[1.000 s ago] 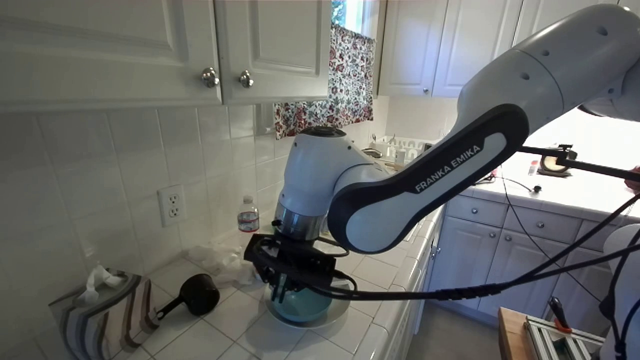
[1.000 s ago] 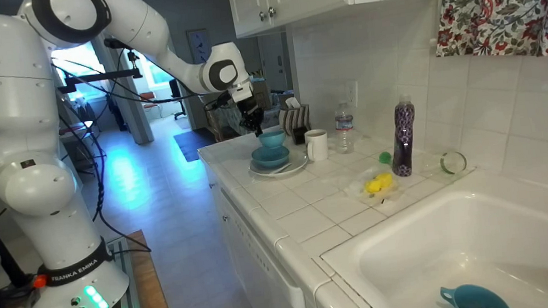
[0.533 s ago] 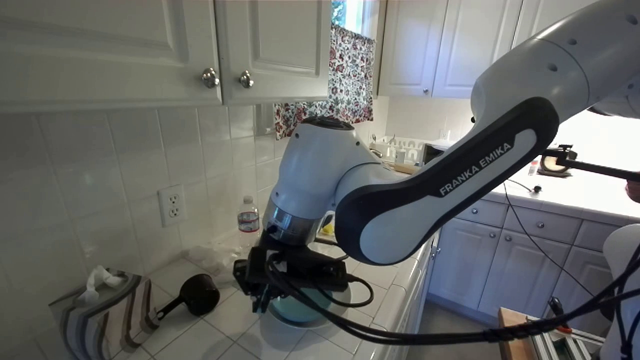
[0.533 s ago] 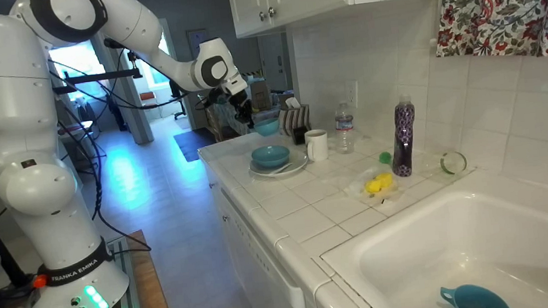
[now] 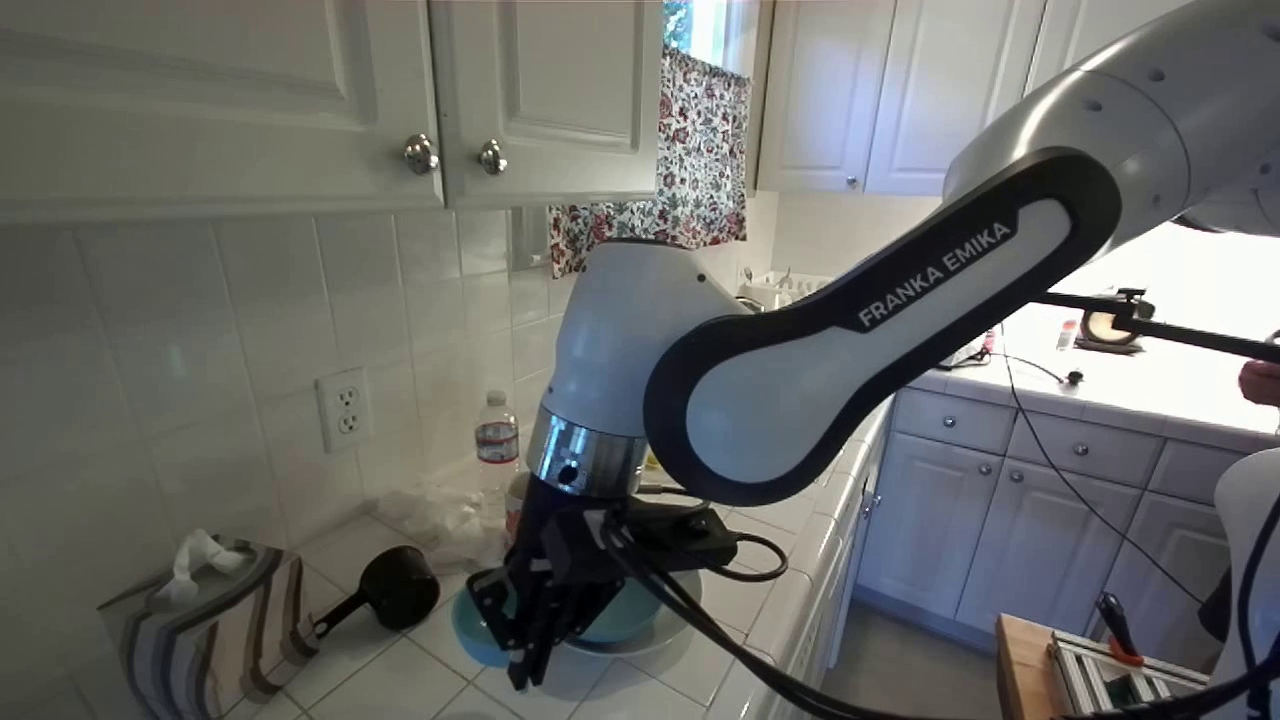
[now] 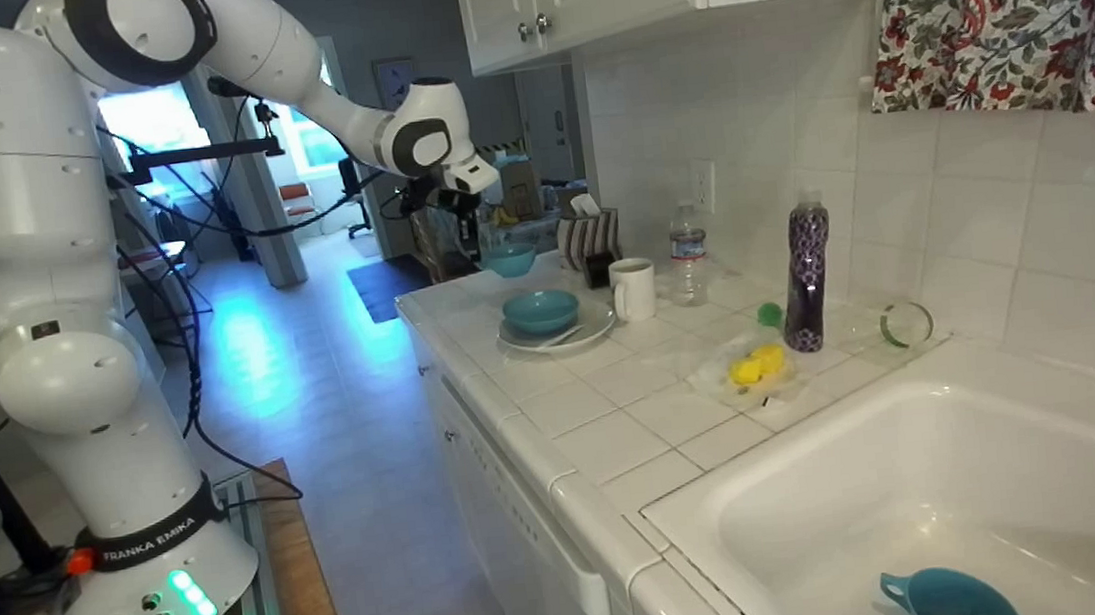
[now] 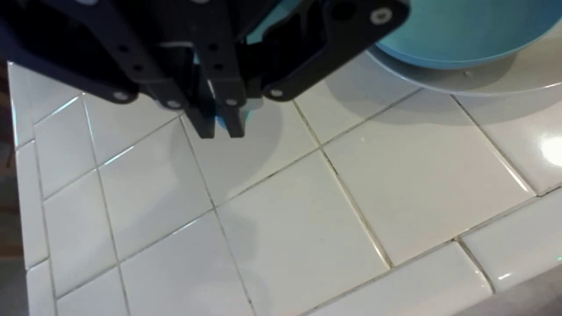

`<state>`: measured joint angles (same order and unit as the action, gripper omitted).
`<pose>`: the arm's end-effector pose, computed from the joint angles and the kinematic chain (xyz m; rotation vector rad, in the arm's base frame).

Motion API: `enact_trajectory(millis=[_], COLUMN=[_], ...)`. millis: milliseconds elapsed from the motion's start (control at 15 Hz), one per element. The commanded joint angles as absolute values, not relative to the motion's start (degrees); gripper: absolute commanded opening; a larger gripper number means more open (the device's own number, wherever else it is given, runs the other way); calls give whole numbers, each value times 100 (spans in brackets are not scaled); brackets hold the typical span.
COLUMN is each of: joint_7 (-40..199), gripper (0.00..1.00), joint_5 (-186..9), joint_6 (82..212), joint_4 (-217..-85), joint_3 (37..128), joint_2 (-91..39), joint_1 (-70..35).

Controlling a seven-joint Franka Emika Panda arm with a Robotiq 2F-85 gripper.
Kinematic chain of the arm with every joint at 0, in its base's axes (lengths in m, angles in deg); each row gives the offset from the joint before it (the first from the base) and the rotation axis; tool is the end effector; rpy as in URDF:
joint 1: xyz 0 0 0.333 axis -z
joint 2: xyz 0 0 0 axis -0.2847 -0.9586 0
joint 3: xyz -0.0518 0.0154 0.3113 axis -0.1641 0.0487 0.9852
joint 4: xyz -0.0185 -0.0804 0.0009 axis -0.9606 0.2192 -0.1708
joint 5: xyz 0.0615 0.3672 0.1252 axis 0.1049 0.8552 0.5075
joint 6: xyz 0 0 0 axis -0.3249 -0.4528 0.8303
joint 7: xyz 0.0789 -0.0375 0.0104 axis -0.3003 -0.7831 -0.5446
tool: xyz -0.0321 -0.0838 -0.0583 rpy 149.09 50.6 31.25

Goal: Remove the blue cup from the blue bowl and put it on the counter

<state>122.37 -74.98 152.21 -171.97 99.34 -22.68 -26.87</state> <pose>0.5708 0.2398 0.3813 -2.7358 0.7856 -0.1252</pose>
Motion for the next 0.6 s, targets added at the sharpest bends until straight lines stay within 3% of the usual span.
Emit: enact_trajectory(millis=[0, 133, 200, 400, 467, 533], joint_7=[11818, 11981, 11978, 11981, 11981, 12157], gripper=[3, 3, 11, 11, 3, 3], joint_5=[-7304, -7430, -7434, -7437, -7438, -7644], joint_6=[14726, 14872, 14857, 14858, 14858, 14738], joint_4=[-17039, -17180, -17182, -17189, -17189, -17145], joint_3=[9739, 9653, 9617, 9605, 9606, 9544], joint_2=[-2333, -2273, -2284, -2289, -2289, -2331], joint_1=[-2695, -2794, -2791, -2819, -2827, -2875])
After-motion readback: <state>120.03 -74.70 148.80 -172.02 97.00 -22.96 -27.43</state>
